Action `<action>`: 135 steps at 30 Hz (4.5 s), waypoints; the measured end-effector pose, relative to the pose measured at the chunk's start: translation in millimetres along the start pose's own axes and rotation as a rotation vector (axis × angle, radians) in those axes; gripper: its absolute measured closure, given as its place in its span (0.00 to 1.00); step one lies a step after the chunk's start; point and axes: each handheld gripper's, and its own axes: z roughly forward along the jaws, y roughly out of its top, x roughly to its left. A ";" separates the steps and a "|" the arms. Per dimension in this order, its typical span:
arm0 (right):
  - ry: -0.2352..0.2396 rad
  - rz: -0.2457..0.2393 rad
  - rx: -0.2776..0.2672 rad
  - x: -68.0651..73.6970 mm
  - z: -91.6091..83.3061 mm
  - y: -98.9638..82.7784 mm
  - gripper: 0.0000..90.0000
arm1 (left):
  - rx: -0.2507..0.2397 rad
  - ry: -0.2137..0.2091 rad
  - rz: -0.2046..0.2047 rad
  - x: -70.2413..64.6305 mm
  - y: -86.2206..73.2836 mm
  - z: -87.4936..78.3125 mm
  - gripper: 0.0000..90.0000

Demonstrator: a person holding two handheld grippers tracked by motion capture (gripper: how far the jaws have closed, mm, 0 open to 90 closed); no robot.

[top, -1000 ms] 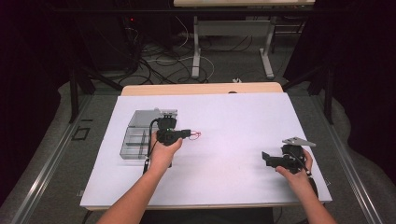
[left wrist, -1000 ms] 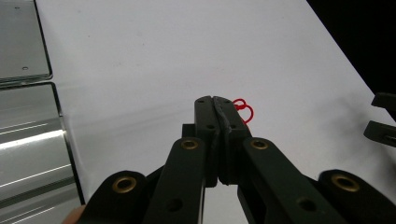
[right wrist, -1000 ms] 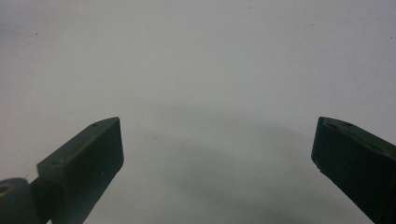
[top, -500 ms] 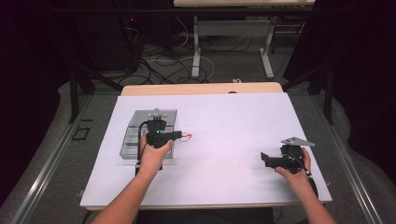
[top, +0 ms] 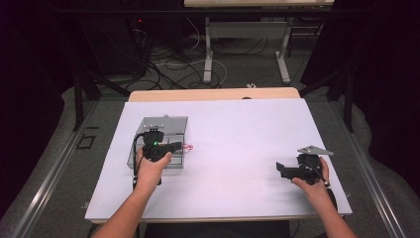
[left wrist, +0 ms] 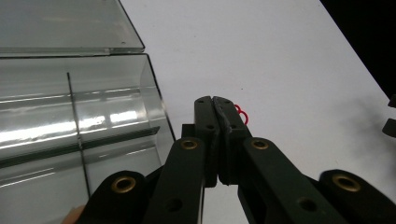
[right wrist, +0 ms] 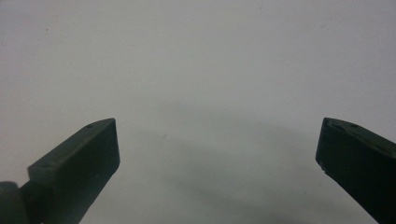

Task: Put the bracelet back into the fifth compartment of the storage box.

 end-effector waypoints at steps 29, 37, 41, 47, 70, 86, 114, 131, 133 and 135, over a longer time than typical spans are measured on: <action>0.005 0.004 0.006 1.3 1.2 -1.2 0.00 | -0.044 0.065 -0.093 44.9 -21.0 -21.0 1.00; 0.009 0.001 0.007 0.9 1.3 -1.5 0.00 | -0.039 0.093 -0.118 56.8 -26.8 -19.5 1.00; 0.012 -0.001 0.008 0.2 1.2 -1.6 0.00 | -0.034 0.117 -0.114 61.5 -28.8 -19.8 1.00; 0.014 0.002 0.007 0.3 1.1 -1.6 0.00 | -0.040 0.126 -0.132 68.1 -31.1 -23.1 1.00; 0.023 0.002 0.009 -0.1 0.8 -1.5 0.00 | 0.015 0.151 -0.148 80.7 -36.4 -14.8 1.00; 0.028 0.000 0.010 0.5 1.8 -1.7 0.00 | 0.019 0.156 -0.154 83.2 -38.3 -11.3 0.93; 0.027 0.001 0.012 0.6 2.2 -2.0 0.00 | -0.053 0.154 -0.120 73.8 -34.7 -33.6 0.68; 0.022 0.004 0.013 1.2 2.4 -2.1 0.00 | -0.103 0.185 -0.021 79.5 -49.2 -52.9 0.44; 0.024 0.003 0.013 0.9 2.5 -2.1 0.00 | -0.109 0.202 0.022 81.0 -53.2 -55.5 0.43; 0.024 0.001 0.012 0.7 2.6 -2.1 0.00 | -0.112 0.207 0.030 81.2 -54.1 -57.1 0.43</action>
